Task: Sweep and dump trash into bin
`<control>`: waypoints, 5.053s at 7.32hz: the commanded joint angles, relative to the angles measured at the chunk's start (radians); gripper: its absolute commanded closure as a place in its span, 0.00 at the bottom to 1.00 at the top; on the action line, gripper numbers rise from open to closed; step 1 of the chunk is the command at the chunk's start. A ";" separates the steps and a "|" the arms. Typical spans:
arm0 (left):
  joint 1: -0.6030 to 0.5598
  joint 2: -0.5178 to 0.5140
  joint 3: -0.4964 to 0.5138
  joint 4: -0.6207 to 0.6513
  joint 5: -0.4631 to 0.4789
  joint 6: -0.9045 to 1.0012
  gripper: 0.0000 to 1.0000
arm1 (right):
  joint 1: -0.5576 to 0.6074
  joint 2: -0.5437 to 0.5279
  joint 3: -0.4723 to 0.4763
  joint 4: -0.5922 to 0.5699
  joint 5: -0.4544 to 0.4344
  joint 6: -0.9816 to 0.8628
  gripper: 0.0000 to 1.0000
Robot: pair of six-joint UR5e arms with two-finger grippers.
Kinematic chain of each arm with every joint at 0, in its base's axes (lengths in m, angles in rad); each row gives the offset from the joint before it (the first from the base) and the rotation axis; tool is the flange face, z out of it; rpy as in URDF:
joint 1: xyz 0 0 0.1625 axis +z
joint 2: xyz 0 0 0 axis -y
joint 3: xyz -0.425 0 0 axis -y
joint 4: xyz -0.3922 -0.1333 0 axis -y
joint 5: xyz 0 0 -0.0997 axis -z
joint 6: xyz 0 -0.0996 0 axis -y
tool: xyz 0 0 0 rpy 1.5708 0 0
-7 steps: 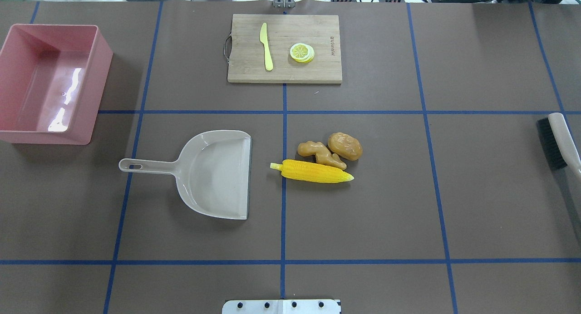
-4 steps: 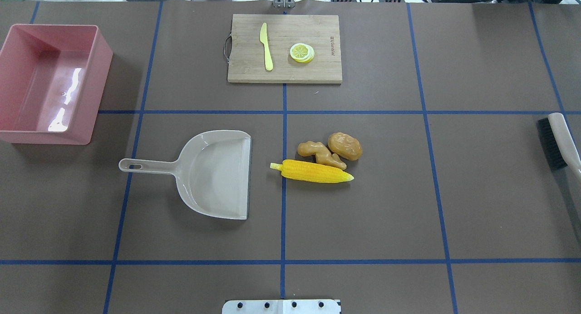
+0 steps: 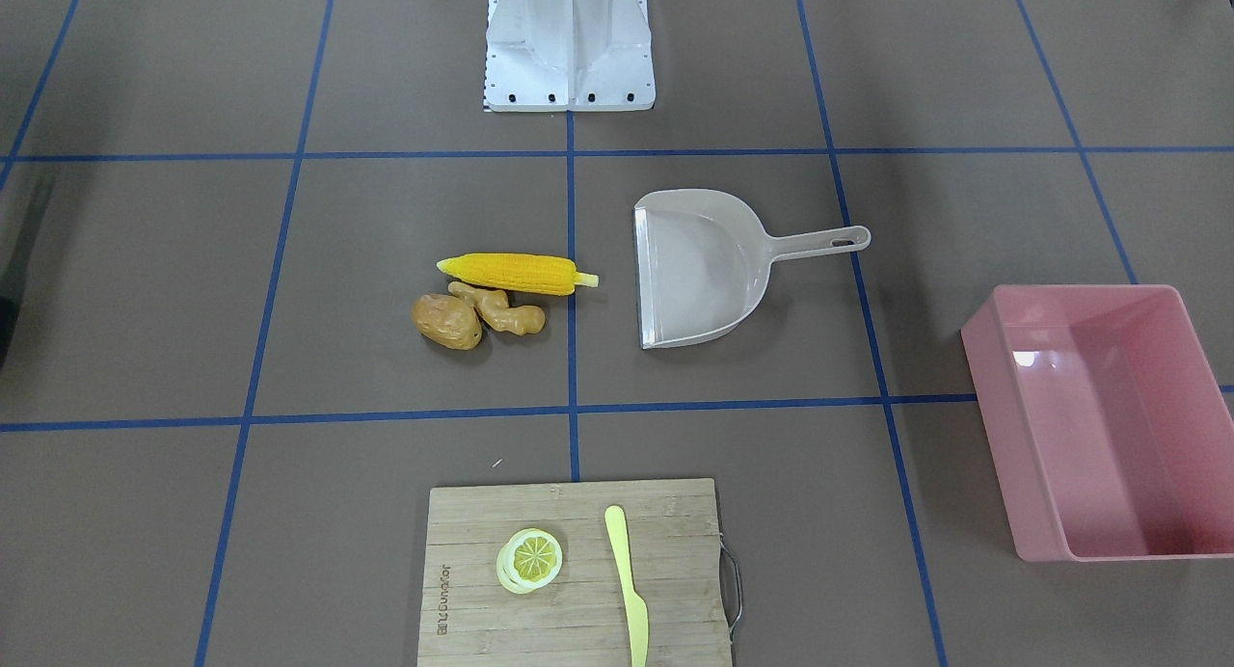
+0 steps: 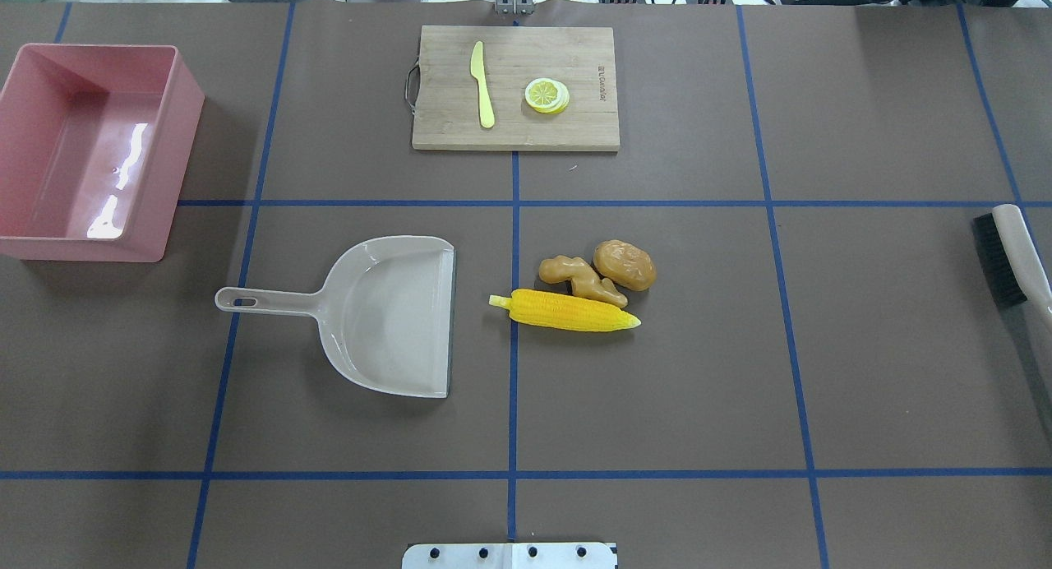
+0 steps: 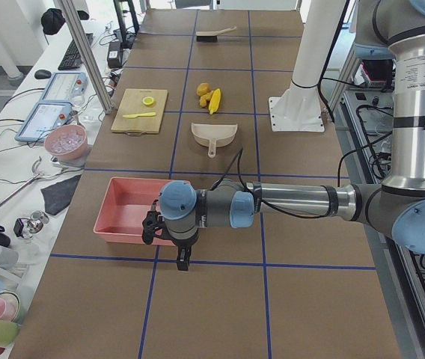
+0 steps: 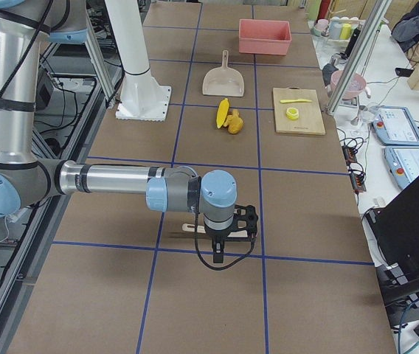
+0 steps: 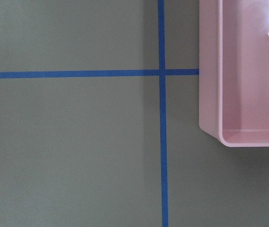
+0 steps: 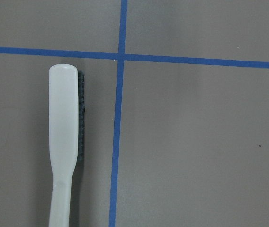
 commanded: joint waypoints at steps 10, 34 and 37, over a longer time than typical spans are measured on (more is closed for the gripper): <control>0.623 -0.507 -0.245 0.334 0.156 0.011 0.01 | -0.272 -0.210 0.036 0.248 -0.008 0.290 0.00; 0.933 -0.363 -0.080 -0.127 0.330 0.517 0.05 | -0.458 -0.097 -0.027 0.274 -0.031 0.462 1.00; 0.933 -0.369 -0.084 -0.119 0.325 0.463 0.22 | -0.454 -0.089 0.048 0.260 -0.025 0.459 1.00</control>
